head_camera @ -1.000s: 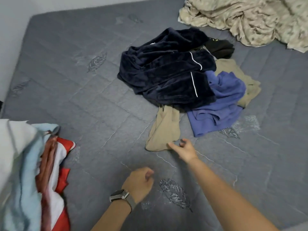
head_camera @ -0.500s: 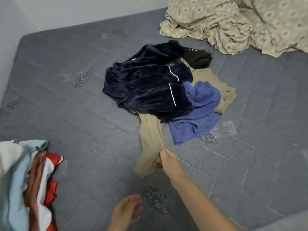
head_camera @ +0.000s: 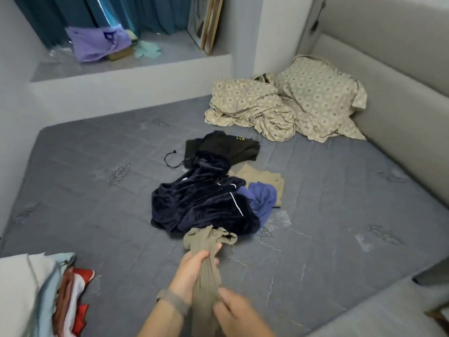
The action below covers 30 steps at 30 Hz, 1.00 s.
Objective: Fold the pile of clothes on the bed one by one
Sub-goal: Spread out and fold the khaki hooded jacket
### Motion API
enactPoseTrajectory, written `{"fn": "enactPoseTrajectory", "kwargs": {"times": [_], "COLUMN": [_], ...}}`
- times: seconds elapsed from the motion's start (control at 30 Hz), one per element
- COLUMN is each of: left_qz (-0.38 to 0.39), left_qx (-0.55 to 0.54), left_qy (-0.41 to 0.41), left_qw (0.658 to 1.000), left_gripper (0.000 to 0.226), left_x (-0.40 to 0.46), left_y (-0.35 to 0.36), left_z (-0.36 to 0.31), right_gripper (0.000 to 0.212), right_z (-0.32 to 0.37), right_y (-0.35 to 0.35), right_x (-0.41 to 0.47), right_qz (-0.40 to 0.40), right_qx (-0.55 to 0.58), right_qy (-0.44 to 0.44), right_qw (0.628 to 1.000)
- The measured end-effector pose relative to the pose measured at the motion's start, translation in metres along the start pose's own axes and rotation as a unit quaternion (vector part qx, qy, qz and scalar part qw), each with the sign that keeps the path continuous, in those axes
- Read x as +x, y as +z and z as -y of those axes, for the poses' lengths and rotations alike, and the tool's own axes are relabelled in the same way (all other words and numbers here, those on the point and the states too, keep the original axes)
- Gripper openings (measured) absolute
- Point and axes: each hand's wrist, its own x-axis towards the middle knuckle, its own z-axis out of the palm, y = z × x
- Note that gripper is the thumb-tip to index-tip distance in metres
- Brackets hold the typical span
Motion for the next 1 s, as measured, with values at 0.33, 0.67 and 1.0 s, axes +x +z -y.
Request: {"fn": "enactPoseTrajectory", "kwargs": {"times": [0.33,0.67,1.0], "left_qz": [0.247,0.380,0.406], "left_qx": [0.162,0.139,0.163], "left_qy": [0.258,0.443,0.473], "left_qw": [0.920,0.800,0.765], "left_gripper": [0.026,0.033,0.033], "left_x": [-0.173,-0.340,-0.355], "left_y": [0.059,0.043,0.063], "left_z": [-0.151,-0.210,-0.210], "right_gripper": [0.066,0.134,0.041], "right_z": [0.014,0.092,0.138], "right_y": [-0.048,-0.051,-0.108], "right_x": [-0.036,-0.031,-0.028], "right_qz": [-0.249,-0.278,-0.224], "right_qx": [0.141,0.052,0.151], "right_qy": [-0.021,0.085,-0.057], "right_qw": [0.958,0.956,0.961]}}
